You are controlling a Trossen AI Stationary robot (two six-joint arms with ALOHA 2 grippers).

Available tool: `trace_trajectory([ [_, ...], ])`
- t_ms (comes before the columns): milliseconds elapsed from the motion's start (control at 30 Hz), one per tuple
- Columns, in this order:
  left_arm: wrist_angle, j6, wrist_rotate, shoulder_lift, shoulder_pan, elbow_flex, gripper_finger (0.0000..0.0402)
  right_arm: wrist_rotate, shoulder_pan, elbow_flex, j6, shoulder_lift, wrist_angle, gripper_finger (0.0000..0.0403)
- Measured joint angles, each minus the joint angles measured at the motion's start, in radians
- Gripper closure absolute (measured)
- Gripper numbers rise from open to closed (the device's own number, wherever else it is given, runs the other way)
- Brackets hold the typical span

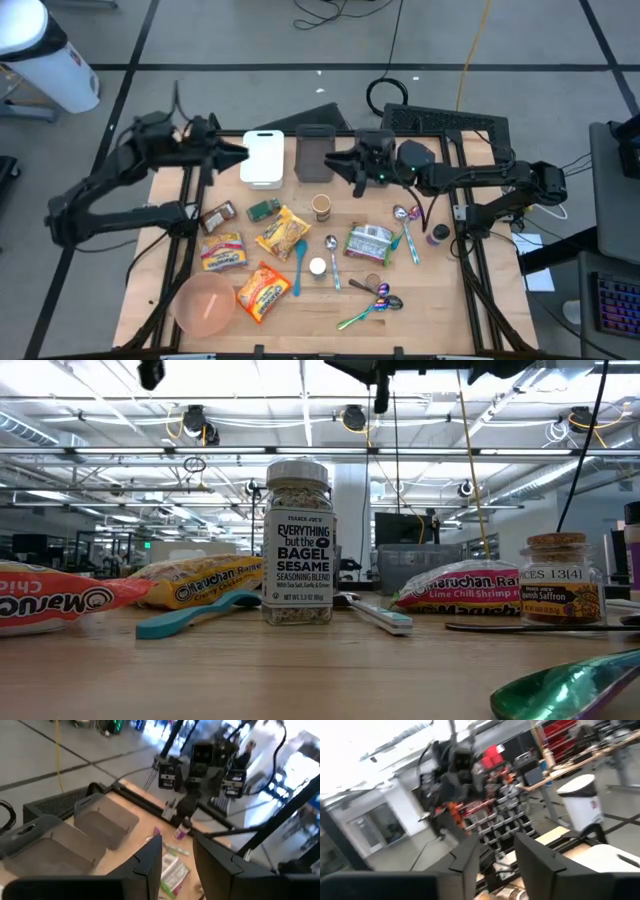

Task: Pick & Place Food Item
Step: Put the golden seasoning bottle into the white bin

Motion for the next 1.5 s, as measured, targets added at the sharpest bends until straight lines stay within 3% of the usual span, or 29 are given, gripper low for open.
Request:
trace_trajectory([
  [333, -0.025, 0.073, 0.0, 0.294, -0.061, 0.191, 0.0283, -0.138, -0.052, -0.001, -0.053, -0.063, -0.161, 0.0152],
  [567, -0.044, 0.067, -0.003, 0.457, -0.083, 0.329, 0.022, -0.243, -0.115, -0.001, -0.143, -0.214, -0.367, 0.0098],
  [800, -0.07, 0.013, -0.036, 0.603, -0.083, 0.475, 0.0129, -0.239, -0.12, -0.001, -0.213, -0.322, -0.53, 0.0088],
  [1000, 0.084, -0.05, -0.053, 0.692, -0.12, 0.489, 0.0083, -0.238, -0.117, -0.001, -0.168, -0.335, -0.507, 0.0093],
  [1167, 0.211, -0.151, -0.056, 0.769, -0.17, 0.488, 0.0074, -0.244, -0.118, -0.001, -0.147, -0.335, -0.525, 0.009],
  [1233, 0.209, -0.165, -0.041, 0.793, -0.184, 0.488, 0.0077, -0.296, -0.119, -0.001, -0.142, -0.335, -0.573, 0.009],
  [1367, 0.149, -0.164, 0.011, 0.825, -0.197, 0.488, 0.0089, -0.397, -0.117, 0.0, -0.178, -0.336, -0.764, 0.009],
  [1500, 0.011, -0.118, 0.017, 0.824, -0.196, 0.488, 0.0102, -0.394, -0.112, -0.015, -0.18, -0.332, -0.923, 0.0089],
])
